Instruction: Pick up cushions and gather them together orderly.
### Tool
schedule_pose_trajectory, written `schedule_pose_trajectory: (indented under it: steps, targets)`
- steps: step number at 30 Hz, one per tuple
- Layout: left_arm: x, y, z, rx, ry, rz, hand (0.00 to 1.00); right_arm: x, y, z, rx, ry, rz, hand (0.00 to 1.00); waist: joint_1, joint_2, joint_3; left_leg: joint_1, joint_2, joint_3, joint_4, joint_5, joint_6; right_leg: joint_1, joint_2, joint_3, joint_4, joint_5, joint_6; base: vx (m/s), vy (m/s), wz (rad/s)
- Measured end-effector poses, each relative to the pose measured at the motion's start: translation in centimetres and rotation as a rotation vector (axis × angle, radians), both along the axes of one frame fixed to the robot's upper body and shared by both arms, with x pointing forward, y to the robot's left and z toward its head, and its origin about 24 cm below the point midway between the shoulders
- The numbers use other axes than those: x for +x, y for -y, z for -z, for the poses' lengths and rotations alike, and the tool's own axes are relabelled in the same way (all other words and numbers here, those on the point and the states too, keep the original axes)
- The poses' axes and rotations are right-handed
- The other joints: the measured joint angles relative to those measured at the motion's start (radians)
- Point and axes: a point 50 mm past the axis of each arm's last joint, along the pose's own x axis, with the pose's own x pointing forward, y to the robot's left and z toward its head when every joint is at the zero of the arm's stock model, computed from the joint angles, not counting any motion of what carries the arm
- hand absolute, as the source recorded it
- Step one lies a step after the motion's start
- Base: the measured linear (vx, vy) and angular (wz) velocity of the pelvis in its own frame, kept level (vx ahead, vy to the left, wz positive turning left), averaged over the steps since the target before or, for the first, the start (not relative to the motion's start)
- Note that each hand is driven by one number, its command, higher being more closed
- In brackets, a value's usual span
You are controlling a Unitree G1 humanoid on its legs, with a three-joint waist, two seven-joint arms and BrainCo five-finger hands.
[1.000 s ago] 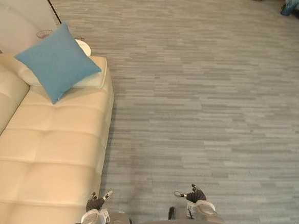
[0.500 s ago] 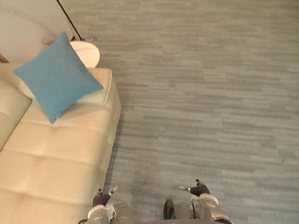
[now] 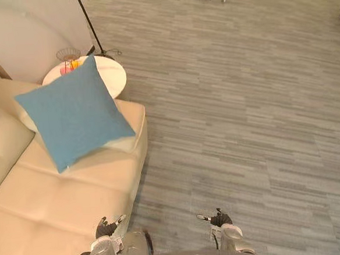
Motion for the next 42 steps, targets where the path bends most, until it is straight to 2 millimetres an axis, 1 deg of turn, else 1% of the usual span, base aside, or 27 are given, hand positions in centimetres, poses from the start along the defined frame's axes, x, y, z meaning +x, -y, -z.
schedule_pose_trajectory:
  steps: [2, 4, 5, 7, 9, 10, 11, 13, 14, 15, 16, 17, 19, 21, 22, 24, 26, 28, 30, 32, 34, 35, 37, 38, 39, 40, 42]
  targets:
    - [0.1, 0.2, 0.0, -0.004, 0.002, 0.002, 0.00, -0.1, 0.0, 0.0, -0.006, -0.001, -0.008, 0.00, -0.012, 0.002, 0.001, 0.065, -0.005, -0.024, -0.052, -0.006, -0.003, -0.064, 0.001, -0.057, -0.011, -0.023, -0.033, 0.34, -0.022, 0.35]
    - [0.8, 0.5, -0.1, -0.010, 0.015, 0.014, 0.00, 0.0, 0.1, -0.1, -0.010, 0.008, -0.004, 0.00, -0.019, 0.002, 0.003, 0.109, -0.003, -0.050, -0.085, -0.024, -0.017, -0.144, 0.004, -0.090, -0.166, -0.053, -0.059, 0.33, -0.097, 0.37]
    - [0.7, 0.5, -0.1, -0.015, 0.011, 0.010, 0.00, 0.1, 0.3, -0.1, -0.011, 0.011, 0.007, 0.00, -0.021, 0.004, 0.004, 0.130, -0.002, -0.060, -0.101, -0.026, -0.021, -0.153, 0.013, -0.084, -0.268, -0.055, -0.058, 0.31, -0.152, 0.35]
    - [0.7, 0.8, -0.1, -0.016, 0.010, 0.003, 0.00, 0.0, 0.6, -0.1, -0.013, 0.011, 0.022, 0.00, -0.030, 0.014, 0.006, 0.167, 0.017, -0.103, -0.123, -0.042, -0.048, -0.149, 0.071, 0.016, -0.559, -0.023, -0.067, 0.31, -0.196, 0.56]
    - [0.7, 0.9, 0.0, -0.017, 0.007, -0.004, 0.00, -0.2, 0.7, 0.0, -0.011, 0.001, 0.032, 0.00, -0.036, 0.014, 0.006, 0.179, 0.030, -0.151, -0.127, -0.068, -0.086, -0.148, 0.098, 0.136, -0.726, 0.047, -0.063, 0.34, -0.289, 0.75]
    - [0.5, 0.9, 0.1, -0.020, 0.000, -0.015, 0.00, -0.2, 0.9, 0.0, -0.015, 0.000, 0.031, 0.00, -0.042, 0.017, 0.005, 0.195, 0.039, -0.187, -0.127, -0.089, -0.112, -0.144, 0.100, 0.149, -0.722, 0.127, -0.039, 0.39, -0.352, 0.65]
    - [0.4, 1.0, 0.1, -0.022, -0.005, -0.019, 0.00, -0.2, 1.0, 0.0, -0.019, 0.000, 0.031, 0.00, -0.044, 0.022, 0.003, 0.201, 0.047, -0.199, -0.128, -0.098, -0.123, -0.143, 0.105, 0.143, -0.707, 0.160, -0.030, 0.35, -0.302, 0.61]
    - [-0.2, 1.8, 0.5, -0.045, -0.022, -0.027, 0.00, -0.1, 2.2, -0.2, -0.052, 0.003, 0.028, 0.00, -0.041, 0.061, -0.007, 0.228, 0.086, -0.239, -0.148, -0.082, -0.151, -0.176, 0.122, 0.084, -0.559, 0.047, -0.064, 0.44, -0.316, 0.55]
    - [-0.2, 1.9, 0.5, -0.048, -0.021, -0.032, 0.00, 0.0, 2.5, -0.3, -0.061, 0.005, 0.026, 0.00, -0.040, 0.069, -0.006, 0.220, 0.092, -0.246, -0.131, -0.076, -0.152, -0.178, 0.121, 0.070, -0.537, 0.027, -0.078, 0.43, -0.297, 0.40]
    - [-0.3, 2.0, 0.5, -0.053, -0.021, -0.039, 0.00, 0.2, 2.8, -0.4, -0.069, 0.006, 0.021, 0.00, -0.038, 0.077, -0.005, 0.204, 0.102, -0.252, -0.089, -0.066, -0.153, -0.174, 0.122, 0.056, -0.522, 0.004, -0.089, 0.33, -0.254, 0.39]
    - [-0.2, 2.1, 0.5, -0.061, -0.017, -0.056, 0.00, 0.3, 3.0, -0.4, -0.078, 0.006, 0.015, 0.00, -0.048, 0.092, 0.001, 0.132, 0.121, -0.273, 0.069, -0.039, -0.163, -0.142, 0.127, 0.024, -0.529, -0.021, -0.100, 0.38, -0.301, 0.56]
    - [-0.1, 1.8, 0.3, -0.059, -0.005, -0.077, 0.00, 0.0, 3.0, -0.3, -0.080, -0.002, 0.011, 0.00, -0.047, 0.096, 0.010, 0.007, 0.161, -0.264, 0.345, 0.073, -0.157, -0.072, 0.134, -0.013, -0.560, -0.038, -0.120, 0.36, -0.282, 0.54]
    - [0.0, 1.6, 0.3, -0.054, 0.000, -0.077, 0.00, 0.1, 2.9, -0.3, -0.080, -0.002, 0.005, 0.00, -0.035, 0.096, 0.014, -0.054, 0.201, -0.231, 0.487, 0.077, -0.153, -0.019, 0.143, -0.030, -0.591, -0.044, -0.131, 0.27, -0.179, 0.22]
    - [0.2, 1.5, 0.1, -0.048, 0.010, -0.072, 0.00, -0.5, 2.7, -0.1, -0.077, -0.018, 0.000, 0.00, -0.022, 0.097, 0.015, -0.137, 0.227, -0.126, 0.588, 0.057, -0.124, 0.093, 0.139, -0.061, -0.673, -0.048, -0.138, 0.31, -0.137, 0.24]
    - [0.2, 1.5, 0.1, -0.047, 0.013, -0.070, 0.00, -0.6, 2.7, 0.0, -0.076, -0.021, 0.001, 0.00, -0.018, 0.097, 0.016, -0.152, 0.226, -0.098, 0.573, 0.052, -0.116, 0.109, 0.137, -0.065, -0.691, -0.048, -0.137, 0.21, -0.018, 0.36]
    - [0.3, 1.5, 0.0, -0.050, 0.020, -0.071, 0.00, -0.6, 2.7, 0.0, -0.069, -0.019, 0.013, 0.00, -0.020, 0.099, 0.014, -0.176, 0.205, 0.018, 0.343, 0.046, -0.109, 0.158, 0.125, -0.116, -0.748, -0.039, -0.123, 0.21, 0.059, 0.45]
    - [0.1, 1.8, 0.1, -0.059, 0.015, -0.074, 0.00, -0.6, 2.9, -0.1, -0.071, -0.018, 0.020, 0.00, -0.019, 0.109, 0.008, -0.164, 0.194, 0.082, 0.126, 0.113, -0.100, 0.169, 0.132, -0.145, -0.756, -0.041, -0.111, 0.22, 0.099, 0.52]
    - [0.1, 0.9, 0.0, -0.037, 0.016, -0.075, 0.00, -0.6, 1.8, 0.0, -0.040, -0.015, 0.029, 0.00, -0.012, 0.057, 0.000, -0.110, 0.131, 0.108, -0.031, 0.127, -0.067, 0.185, 0.108, -0.159, -0.813, -0.016, -0.082, 0.26, 0.124, 0.57]
    - [-0.6, 0.3, 0.2, -0.024, -0.004, -0.085, 0.00, -0.3, 1.0, 0.1, -0.018, -0.009, 0.033, 0.00, -0.003, 0.030, -0.002, -0.070, 0.098, 0.110, -0.084, 0.143, -0.060, 0.215, 0.093, -0.163, -0.845, 0.001, -0.078, 0.16, 0.048, 0.17]
    - [-1.1, 0.2, 0.4, -0.035, -0.020, -0.112, 0.00, -0.5, 1.0, 0.1, -0.017, -0.014, 0.032, 0.00, 0.003, 0.028, -0.003, -0.019, 0.072, 0.110, -0.116, 0.143, -0.059, 0.242, 0.072, -0.163, -0.819, 0.003, -0.076, 0.11, 0.035, 0.13]
    - [-1.8, 0.5, 0.7, -0.050, -0.035, -0.123, 0.00, -1.0, 0.9, 0.3, -0.023, -0.025, 0.015, 0.00, 0.000, 0.041, -0.012, 0.038, 0.040, 0.077, -0.174, 0.130, -0.049, 0.189, 0.032, -0.165, -0.596, 0.011, -0.062, 0.06, 0.070, 0.37]
    - [-1.8, 0.5, 0.7, -0.052, -0.038, -0.115, 0.00, -1.0, 0.8, 0.3, -0.024, -0.026, 0.005, 0.00, -0.007, 0.041, -0.013, 0.046, 0.032, 0.047, -0.167, 0.101, -0.049, 0.132, 0.003, -0.150, -0.438, 0.044, -0.038, 0.03, 0.071, 0.58]
    - [-2.0, 0.2, 0.7, -0.043, -0.046, -0.109, 0.00, -1.2, 0.8, 0.2, -0.032, -0.016, -0.007, 0.00, -0.023, 0.039, -0.006, 0.067, 0.019, -0.008, -0.157, 0.090, -0.042, 0.041, -0.011, -0.083, -0.236, 0.098, -0.028, 0.11, 0.016, 0.90]
    - [-2.0, -0.2, 0.7, -0.033, -0.048, -0.112, 0.00, -1.0, 0.8, 0.0, -0.039, 0.000, -0.025, 0.00, -0.024, 0.022, -0.007, 0.080, 0.012, -0.061, -0.142, 0.078, -0.043, -0.005, 0.018, -0.006, -0.146, 0.038, -0.037, 0.16, -0.039, 1.10]
    - [-2.0, -0.3, 0.7, -0.031, -0.047, -0.113, 0.00, -1.2, 0.8, 0.0, -0.039, -0.004, -0.025, 0.00, -0.022, 0.019, -0.008, 0.082, 0.010, -0.083, -0.136, 0.073, -0.042, -0.017, 0.035, 0.013, -0.141, 0.018, -0.039, 0.14, -0.114, 1.30]
    - [-1.9, -0.3, 0.6, -0.030, -0.044, -0.116, 0.00, -1.6, 0.9, 0.1, -0.044, -0.006, -0.027, 0.00, -0.025, 0.015, -0.008, 0.081, 0.005, -0.139, -0.132, 0.066, -0.044, -0.044, 0.074, 0.064, -0.187, -0.026, -0.038, 0.12, -0.148, 1.24]
    - [-2.0, -0.4, 0.6, -0.030, -0.045, -0.124, 0.00, -1.4, 1.0, 0.0, -0.048, 0.000, -0.031, 0.00, -0.039, 0.015, -0.008, 0.076, -0.005, -0.215, -0.132, 0.062, -0.047, -0.067, 0.126, 0.156, -0.333, -0.050, -0.041, 0.12, -0.151, 1.30]
